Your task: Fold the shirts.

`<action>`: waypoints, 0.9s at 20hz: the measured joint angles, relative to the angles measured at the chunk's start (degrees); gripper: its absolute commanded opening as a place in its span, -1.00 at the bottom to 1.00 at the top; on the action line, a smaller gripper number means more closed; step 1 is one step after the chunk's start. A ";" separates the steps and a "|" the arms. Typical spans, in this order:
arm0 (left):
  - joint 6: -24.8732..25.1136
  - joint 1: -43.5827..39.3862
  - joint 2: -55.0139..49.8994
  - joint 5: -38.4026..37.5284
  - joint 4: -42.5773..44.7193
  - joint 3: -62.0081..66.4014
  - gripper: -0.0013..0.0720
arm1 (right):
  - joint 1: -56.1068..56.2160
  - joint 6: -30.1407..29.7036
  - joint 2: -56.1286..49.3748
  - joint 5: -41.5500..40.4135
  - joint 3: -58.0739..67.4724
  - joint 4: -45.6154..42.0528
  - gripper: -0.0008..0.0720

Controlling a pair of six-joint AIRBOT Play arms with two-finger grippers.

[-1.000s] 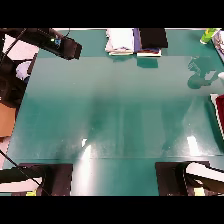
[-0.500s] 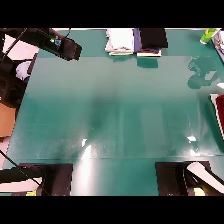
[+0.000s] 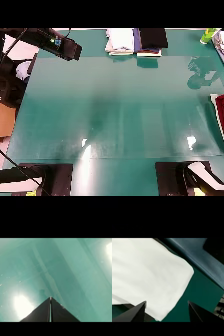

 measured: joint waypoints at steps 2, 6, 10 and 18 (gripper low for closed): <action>0.00 0.00 0.00 0.04 0.00 0.00 -0.89 | 3.72 0.00 0.00 -1.77 1.77 3.54 0.68; 0.00 0.00 -0.02 0.20 0.00 0.00 -0.89 | 18.91 0.02 0.00 -3.96 6.49 13.25 0.67; 0.02 0.00 0.00 1.46 0.15 0.00 -0.89 | 39.43 0.04 -0.55 -4.70 8.26 18.84 0.65; 0.00 0.00 0.00 3.02 0.42 0.00 -0.89 | 74.10 0.13 -7.76 -5.03 8.90 21.07 -0.92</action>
